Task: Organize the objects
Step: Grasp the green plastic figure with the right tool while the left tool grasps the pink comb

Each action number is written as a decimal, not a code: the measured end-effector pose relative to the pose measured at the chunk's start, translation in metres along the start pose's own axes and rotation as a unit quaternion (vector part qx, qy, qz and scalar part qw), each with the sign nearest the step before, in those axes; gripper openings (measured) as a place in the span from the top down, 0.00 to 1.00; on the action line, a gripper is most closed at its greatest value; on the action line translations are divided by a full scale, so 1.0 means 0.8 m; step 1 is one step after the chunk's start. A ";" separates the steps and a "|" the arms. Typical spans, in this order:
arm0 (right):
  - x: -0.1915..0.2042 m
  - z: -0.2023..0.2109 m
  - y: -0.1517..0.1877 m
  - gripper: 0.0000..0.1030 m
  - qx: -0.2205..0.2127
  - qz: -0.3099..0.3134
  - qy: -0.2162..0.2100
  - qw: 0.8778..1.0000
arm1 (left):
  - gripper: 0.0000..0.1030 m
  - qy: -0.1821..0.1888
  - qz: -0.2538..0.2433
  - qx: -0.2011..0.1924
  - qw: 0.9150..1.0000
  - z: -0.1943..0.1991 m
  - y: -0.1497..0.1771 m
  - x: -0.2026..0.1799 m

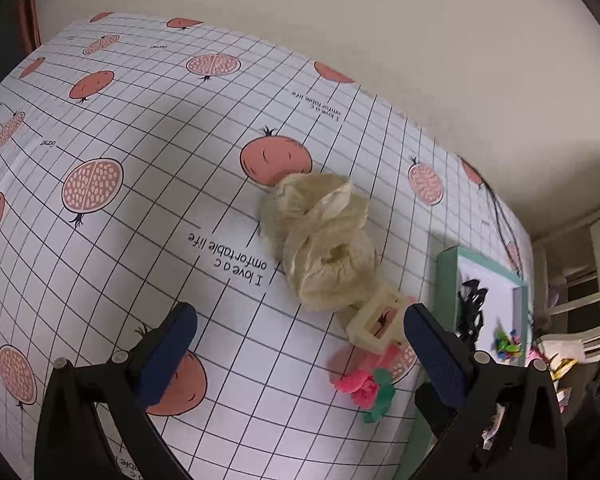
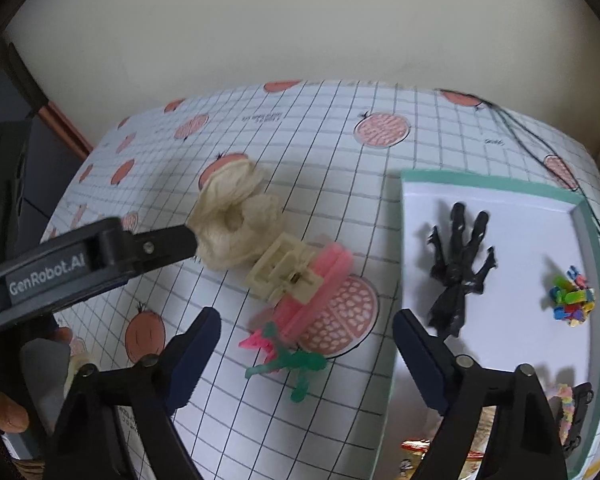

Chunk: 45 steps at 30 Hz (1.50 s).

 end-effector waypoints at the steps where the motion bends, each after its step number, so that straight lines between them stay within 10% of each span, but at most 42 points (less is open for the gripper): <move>1: 0.001 -0.003 0.003 0.17 0.006 0.003 0.001 1.000 | 0.00 -0.002 -0.001 0.003 1.000 -0.001 0.002 0.000; 20: 0.000 -0.043 0.045 0.42 0.083 -0.016 -0.039 0.996 | 0.00 -0.012 0.004 0.038 0.999 -0.024 0.024 0.001; 41: 0.001 -0.016 0.038 0.68 0.070 -0.015 -0.060 0.996 | 0.00 -0.008 -0.009 0.042 0.999 -0.027 0.027 -0.010; 45: -0.006 -0.012 0.027 0.92 0.060 -0.020 -0.060 0.996 | 0.00 -0.003 -0.009 0.041 0.999 -0.027 0.026 -0.013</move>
Point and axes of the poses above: each gripper's, at about its wrist camera, not at the fingertips, and z roughly against the way its jaws point, x to its left, y to its underside, the point moved 8 cm from there along -z, roughly the way its jaws point, and after that the axes turned 3 degrees about -x, right-handed, at the moved point
